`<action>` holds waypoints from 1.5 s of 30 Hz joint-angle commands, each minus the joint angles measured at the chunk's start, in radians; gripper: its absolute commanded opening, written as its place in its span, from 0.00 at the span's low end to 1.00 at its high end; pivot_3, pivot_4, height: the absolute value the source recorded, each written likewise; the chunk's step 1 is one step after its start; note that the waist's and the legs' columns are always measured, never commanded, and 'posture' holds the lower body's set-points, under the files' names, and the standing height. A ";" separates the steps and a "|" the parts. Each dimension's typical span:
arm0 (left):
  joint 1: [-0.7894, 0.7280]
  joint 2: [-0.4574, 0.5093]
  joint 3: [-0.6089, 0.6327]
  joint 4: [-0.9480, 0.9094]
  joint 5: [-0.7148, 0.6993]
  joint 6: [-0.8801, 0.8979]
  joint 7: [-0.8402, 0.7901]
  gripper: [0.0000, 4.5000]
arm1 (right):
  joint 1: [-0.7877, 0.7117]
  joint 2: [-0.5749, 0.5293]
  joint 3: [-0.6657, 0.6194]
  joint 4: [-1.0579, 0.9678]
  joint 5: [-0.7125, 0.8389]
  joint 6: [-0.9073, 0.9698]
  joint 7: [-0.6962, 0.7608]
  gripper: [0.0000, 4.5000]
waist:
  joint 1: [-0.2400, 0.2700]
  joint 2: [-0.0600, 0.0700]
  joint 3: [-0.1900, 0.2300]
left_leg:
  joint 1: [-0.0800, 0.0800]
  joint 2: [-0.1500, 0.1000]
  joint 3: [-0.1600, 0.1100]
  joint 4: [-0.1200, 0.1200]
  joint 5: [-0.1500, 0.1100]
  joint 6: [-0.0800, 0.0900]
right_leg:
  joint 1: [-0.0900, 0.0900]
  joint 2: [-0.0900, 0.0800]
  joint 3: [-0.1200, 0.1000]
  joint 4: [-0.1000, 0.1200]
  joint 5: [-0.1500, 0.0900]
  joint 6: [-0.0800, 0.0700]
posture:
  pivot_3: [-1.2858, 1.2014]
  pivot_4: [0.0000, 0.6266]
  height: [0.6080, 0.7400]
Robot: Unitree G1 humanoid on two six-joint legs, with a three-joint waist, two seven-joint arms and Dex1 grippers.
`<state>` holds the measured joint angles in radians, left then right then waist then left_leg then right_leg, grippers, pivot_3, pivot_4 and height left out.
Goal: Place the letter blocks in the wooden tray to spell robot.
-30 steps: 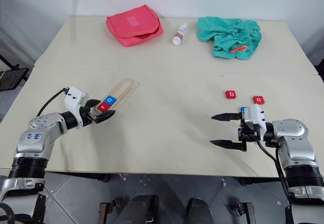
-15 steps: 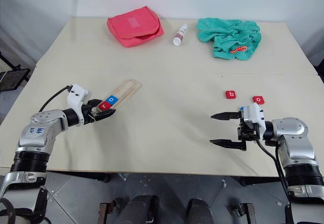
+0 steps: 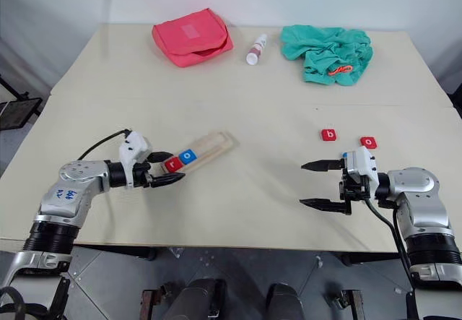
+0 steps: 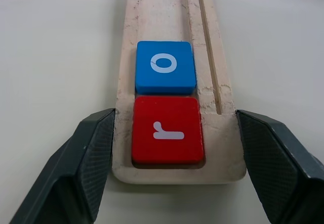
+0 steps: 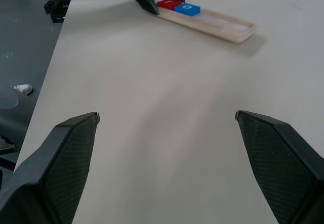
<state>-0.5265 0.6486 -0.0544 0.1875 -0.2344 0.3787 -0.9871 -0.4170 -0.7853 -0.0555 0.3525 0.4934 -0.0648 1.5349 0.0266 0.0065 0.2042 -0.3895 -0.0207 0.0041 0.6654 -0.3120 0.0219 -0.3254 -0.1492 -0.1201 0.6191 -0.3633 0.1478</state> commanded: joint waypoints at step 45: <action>-0.180 -0.216 -0.386 -0.126 0.213 0.010 -0.089 0.92 | 0.271 -0.096 -0.312 0.020 0.092 -0.062 0.034 1.00 | 0.001 -0.001 0.000 | -0.001 0.000 0.004 0.001 0.001 0.002 | 0.000 0.000 0.001 -0.002 0.000 0.000 | 0.52 0.24 1.00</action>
<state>-0.7164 0.4319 -0.4311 0.1045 -0.0293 0.4084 -1.0670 -0.1447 -0.8717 -0.3576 0.4000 0.5784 -0.1277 1.5400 0.0273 0.0056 0.2047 -0.3908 -0.0208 0.0079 0.6664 -0.3112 0.0239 -0.3254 -0.1495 -0.1189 0.6167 -0.3633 0.1478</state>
